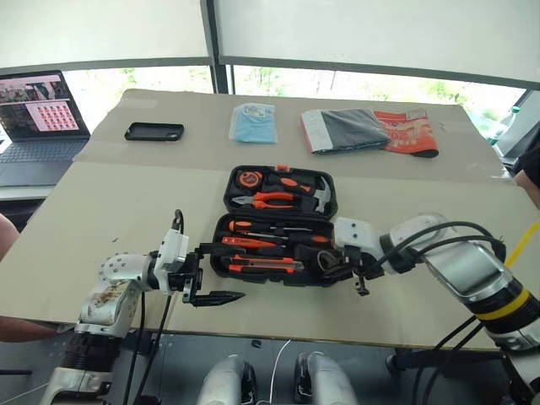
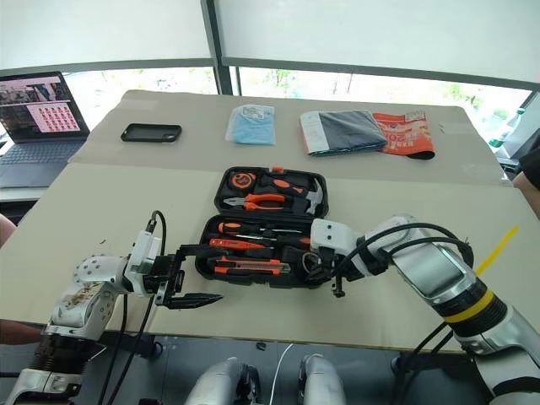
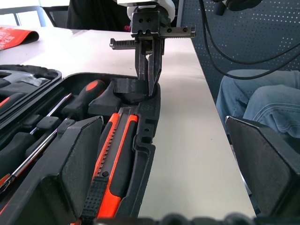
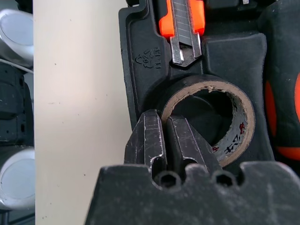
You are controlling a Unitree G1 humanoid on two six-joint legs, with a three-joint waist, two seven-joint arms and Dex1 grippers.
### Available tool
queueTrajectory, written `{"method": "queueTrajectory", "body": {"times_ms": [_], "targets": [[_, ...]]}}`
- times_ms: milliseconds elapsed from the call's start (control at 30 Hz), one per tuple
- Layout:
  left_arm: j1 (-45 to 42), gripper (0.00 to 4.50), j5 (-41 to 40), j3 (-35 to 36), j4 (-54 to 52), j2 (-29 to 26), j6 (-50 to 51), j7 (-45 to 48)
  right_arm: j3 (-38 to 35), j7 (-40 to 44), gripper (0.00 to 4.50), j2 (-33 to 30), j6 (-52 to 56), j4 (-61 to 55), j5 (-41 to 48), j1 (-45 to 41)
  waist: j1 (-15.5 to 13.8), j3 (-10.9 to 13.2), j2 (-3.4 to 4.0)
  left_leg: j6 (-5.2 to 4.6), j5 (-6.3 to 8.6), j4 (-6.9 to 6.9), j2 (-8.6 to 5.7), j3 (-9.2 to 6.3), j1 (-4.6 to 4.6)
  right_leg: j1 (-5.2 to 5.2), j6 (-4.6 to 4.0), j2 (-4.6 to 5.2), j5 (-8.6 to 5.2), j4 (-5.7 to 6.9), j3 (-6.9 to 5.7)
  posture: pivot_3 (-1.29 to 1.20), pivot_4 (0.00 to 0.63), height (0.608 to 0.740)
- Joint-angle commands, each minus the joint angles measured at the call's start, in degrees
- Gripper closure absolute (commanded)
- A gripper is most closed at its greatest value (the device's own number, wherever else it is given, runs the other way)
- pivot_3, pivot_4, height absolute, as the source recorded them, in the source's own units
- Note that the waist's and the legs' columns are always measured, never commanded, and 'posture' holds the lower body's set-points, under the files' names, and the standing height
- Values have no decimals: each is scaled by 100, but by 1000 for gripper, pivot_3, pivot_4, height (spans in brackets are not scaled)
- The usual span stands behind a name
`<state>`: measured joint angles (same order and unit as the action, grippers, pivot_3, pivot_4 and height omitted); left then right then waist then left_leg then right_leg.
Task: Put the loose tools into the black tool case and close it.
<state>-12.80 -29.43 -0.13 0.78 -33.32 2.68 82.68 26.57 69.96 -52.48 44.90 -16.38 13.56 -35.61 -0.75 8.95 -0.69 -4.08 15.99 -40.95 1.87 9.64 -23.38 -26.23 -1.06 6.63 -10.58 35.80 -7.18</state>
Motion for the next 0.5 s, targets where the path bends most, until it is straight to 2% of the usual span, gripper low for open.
{"method": "queueTrajectory", "body": {"times_ms": [33,133,300,367,433,467,500], "targets": [[36,0,-37,150,-128,-40,-93,-124,73,301,3008,-194,154,-160,-16,-66,-8,0,-1,-3,1,1,0,-2,0,2,0,0,0,-2,-2,0,150,740],[73,0,-89,281,-140,-59,-16,-316,-357,349,2078,-67,-80,-186,279,-140,4,0,-1,-22,-3,3,1,0,-4,-2,-1,-2,-1,-5,-1,0,150,740],[192,0,-8,572,-24,-231,93,-699,-1685,628,2078,-113,-41,82,1274,68,9,2,-3,-34,-10,7,2,-1,-6,-3,-25,-9,13,-5,-4,0,150,740],[143,0,120,693,175,-313,186,-1005,-2104,690,2078,-229,-395,481,1326,336,-3,2,-4,-35,-9,6,2,-1,-6,0,-23,-8,13,-10,-4,0,150,740],[-53,0,384,796,523,-319,252,-1582,-2452,357,2078,-35,-1003,999,1153,518,-21,4,-7,-38,-6,2,1,-4,-3,9,-6,-6,5,-17,-11,0,150,740],[-188,516,531,838,721,-307,312,-1913,-2559,131,2588,127,-1422,1299,986,572,-22,4,-7,-30,1,2,1,-4,-3,9,3,-5,0,-19,-10,0,150,740],[-328,770,677,855,888,-289,469,-2282,-2568,-9,2834,219,-1858,1563,772,637,-15,5,-10,-15,13,1,1,-3,2,13,7,-5,2,-19,-7,0,150,740]]}}
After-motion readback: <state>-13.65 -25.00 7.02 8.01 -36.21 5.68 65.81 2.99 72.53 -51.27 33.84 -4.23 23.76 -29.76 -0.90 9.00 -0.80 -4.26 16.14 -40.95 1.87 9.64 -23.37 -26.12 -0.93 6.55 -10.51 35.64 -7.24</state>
